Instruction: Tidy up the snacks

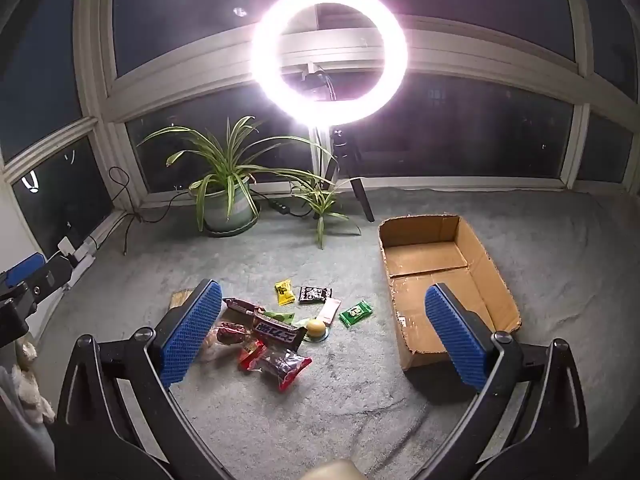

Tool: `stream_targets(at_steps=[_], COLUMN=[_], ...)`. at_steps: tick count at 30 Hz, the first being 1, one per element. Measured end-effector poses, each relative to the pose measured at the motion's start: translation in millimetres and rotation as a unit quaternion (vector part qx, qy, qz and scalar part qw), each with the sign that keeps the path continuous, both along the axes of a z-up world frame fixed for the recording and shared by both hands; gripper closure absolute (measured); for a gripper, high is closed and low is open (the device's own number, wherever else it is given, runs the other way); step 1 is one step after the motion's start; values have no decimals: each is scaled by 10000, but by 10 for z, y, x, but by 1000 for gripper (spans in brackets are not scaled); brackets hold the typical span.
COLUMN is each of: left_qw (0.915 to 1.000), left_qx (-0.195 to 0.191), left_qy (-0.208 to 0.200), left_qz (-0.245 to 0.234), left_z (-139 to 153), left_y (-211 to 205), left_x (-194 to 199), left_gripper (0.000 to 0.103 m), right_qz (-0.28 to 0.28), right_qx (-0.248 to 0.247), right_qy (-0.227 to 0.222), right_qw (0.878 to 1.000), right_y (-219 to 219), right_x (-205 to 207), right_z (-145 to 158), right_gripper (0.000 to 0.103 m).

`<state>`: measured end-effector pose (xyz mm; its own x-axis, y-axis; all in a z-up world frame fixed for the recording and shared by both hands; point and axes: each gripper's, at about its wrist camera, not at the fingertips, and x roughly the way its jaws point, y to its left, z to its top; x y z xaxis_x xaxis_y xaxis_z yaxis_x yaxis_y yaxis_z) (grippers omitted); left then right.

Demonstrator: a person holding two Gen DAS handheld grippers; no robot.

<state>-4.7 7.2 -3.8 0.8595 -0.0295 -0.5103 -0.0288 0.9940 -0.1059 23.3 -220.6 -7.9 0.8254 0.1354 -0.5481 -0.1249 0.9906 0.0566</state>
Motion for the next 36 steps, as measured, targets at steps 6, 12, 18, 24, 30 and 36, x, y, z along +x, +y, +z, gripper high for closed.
stream_targets(at_steps=[6,12,18,24,30,36], left_qw=[10000,10000,10000,10000,10000,10000], left_qx=[2,1,13,-15,-19,-37], left_qy=[9,5,2,13,26,25], left_qz=[-9,-20,-12,3,-16,-29], left_z=[9,9,3,3,-2,-6], left_y=[-21,-20,-48,-44,-44,-49], left_x=[-7,-14,-3,19,35,24], left_gripper=[1,1,1,1,1,1], right_qz=[-21,-7,-20,-1,-7,-6], right_qx=[10,9,15,9,-13,-18], right_qy=[14,15,28,15,30,35], right_qw=[10000,10000,10000,10000,10000,10000], right_y=[2,15,23,24,29,29], right_x=[-9,-4,-4,0,8,18], right_z=[-17,4,6,-9,-12,-16], right_gripper=[0,0,0,0,0,0])
